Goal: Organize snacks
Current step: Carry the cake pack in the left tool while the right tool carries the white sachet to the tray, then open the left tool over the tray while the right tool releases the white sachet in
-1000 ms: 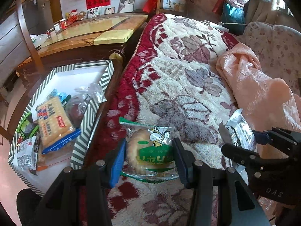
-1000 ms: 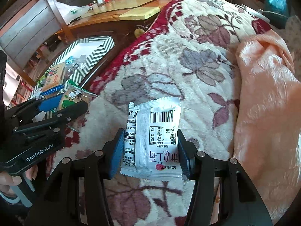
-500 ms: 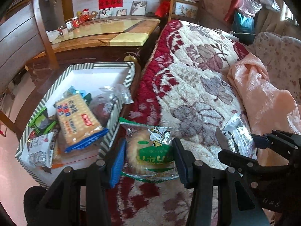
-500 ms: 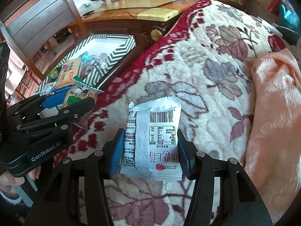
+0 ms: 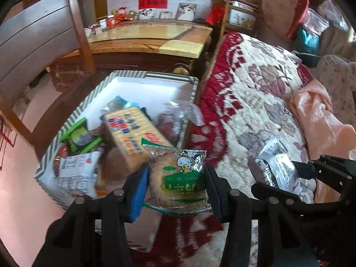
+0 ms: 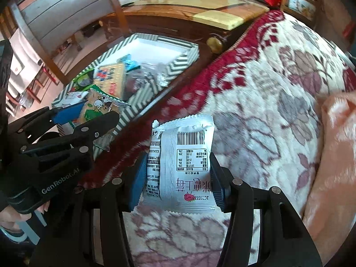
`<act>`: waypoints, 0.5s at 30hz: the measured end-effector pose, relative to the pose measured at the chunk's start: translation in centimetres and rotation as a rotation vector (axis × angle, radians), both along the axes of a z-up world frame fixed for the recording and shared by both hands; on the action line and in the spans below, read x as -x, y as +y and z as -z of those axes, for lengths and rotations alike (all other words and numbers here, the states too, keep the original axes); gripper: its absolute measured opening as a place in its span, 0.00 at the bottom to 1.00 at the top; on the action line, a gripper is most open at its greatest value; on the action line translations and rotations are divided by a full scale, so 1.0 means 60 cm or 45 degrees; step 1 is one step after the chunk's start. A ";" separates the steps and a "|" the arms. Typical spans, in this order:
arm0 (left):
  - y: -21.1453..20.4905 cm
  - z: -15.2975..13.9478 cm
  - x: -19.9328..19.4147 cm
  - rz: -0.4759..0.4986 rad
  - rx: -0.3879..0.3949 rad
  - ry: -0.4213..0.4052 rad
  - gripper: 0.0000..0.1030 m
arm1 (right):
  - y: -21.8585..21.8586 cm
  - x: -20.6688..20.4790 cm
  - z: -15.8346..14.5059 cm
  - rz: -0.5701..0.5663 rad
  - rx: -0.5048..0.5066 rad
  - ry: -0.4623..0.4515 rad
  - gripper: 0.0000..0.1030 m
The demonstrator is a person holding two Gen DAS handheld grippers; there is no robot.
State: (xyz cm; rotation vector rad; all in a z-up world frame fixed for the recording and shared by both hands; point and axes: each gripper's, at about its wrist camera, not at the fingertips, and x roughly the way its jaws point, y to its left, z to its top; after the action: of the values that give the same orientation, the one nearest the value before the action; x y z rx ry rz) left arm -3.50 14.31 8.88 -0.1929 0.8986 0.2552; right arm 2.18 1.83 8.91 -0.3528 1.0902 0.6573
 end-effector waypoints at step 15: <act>0.145 0.007 0.025 -0.260 0.044 0.022 0.50 | 0.168 -0.031 0.003 -0.206 0.003 0.017 0.50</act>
State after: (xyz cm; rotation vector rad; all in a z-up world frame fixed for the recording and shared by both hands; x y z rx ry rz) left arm -4.98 23.00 8.49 -0.3156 0.9014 0.4317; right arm 4.04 11.91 8.75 -0.4427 1.0829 0.8029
